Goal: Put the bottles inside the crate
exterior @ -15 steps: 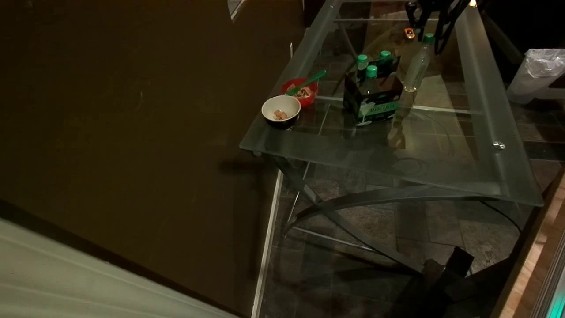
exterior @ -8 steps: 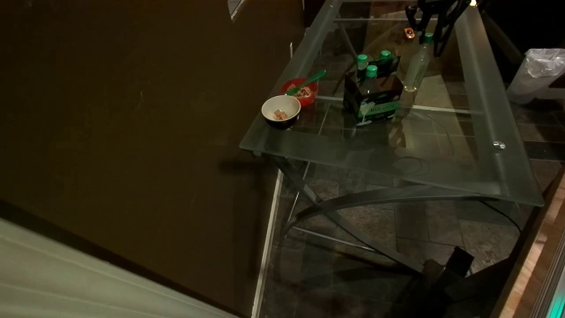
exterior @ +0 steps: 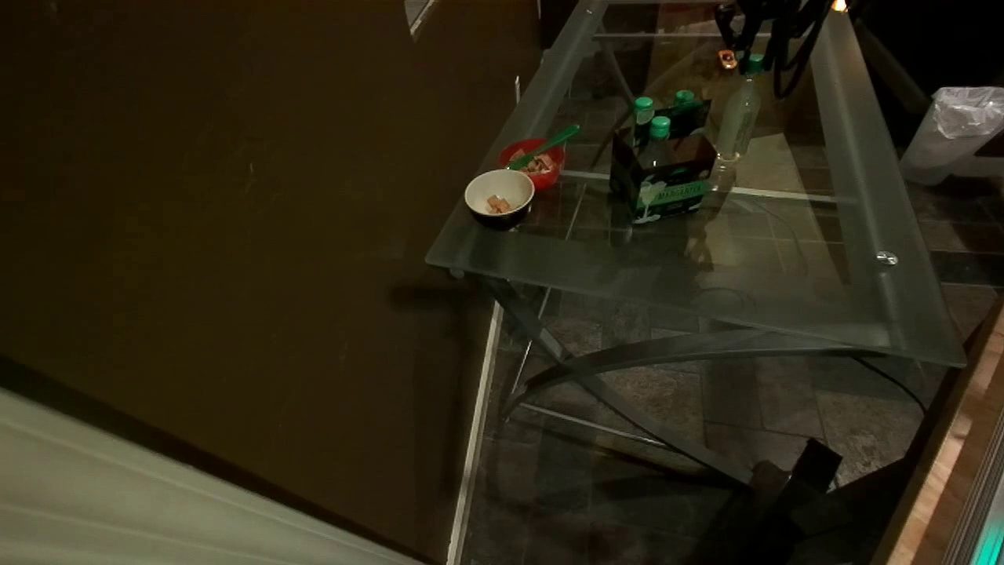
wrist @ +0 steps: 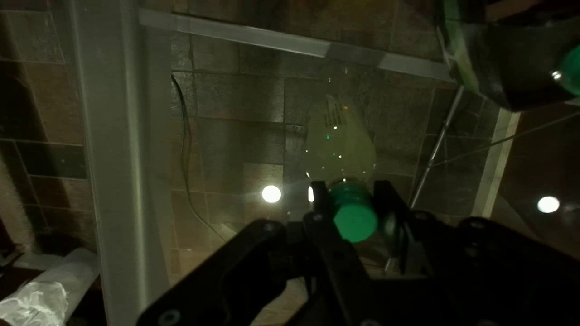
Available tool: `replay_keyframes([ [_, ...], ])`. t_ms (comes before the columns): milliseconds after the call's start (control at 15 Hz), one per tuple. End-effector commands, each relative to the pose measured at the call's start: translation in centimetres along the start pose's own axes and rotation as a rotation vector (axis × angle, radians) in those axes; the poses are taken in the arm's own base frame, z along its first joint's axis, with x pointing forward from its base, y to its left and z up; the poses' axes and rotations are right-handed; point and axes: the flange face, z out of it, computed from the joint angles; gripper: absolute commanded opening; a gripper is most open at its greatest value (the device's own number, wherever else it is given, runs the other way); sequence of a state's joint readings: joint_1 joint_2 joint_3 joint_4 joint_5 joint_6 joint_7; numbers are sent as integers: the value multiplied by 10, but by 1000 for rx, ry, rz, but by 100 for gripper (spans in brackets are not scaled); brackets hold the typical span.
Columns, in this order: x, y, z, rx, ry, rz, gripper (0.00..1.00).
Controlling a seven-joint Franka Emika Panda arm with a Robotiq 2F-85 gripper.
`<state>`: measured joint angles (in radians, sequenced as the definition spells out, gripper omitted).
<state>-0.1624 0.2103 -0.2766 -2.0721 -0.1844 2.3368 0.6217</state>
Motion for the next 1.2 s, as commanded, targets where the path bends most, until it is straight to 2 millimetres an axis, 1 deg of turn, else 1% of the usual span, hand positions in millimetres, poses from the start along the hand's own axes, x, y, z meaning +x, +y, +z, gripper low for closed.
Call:
replay_keyframes([
  [0,-35,9,-38,13,-17,-52,8],
  [200,-58,15,-62,13,-67,-98,8],
  [400,-74,20,-90,33,-66,-134,8],
  [600,-88,19,-116,63,-50,-177,8],
  [733,-96,14,-130,93,-28,-196,8],
  [933,-107,3,-144,124,2,-220,8],
  [1133,-115,-8,-150,146,23,-240,8],
])
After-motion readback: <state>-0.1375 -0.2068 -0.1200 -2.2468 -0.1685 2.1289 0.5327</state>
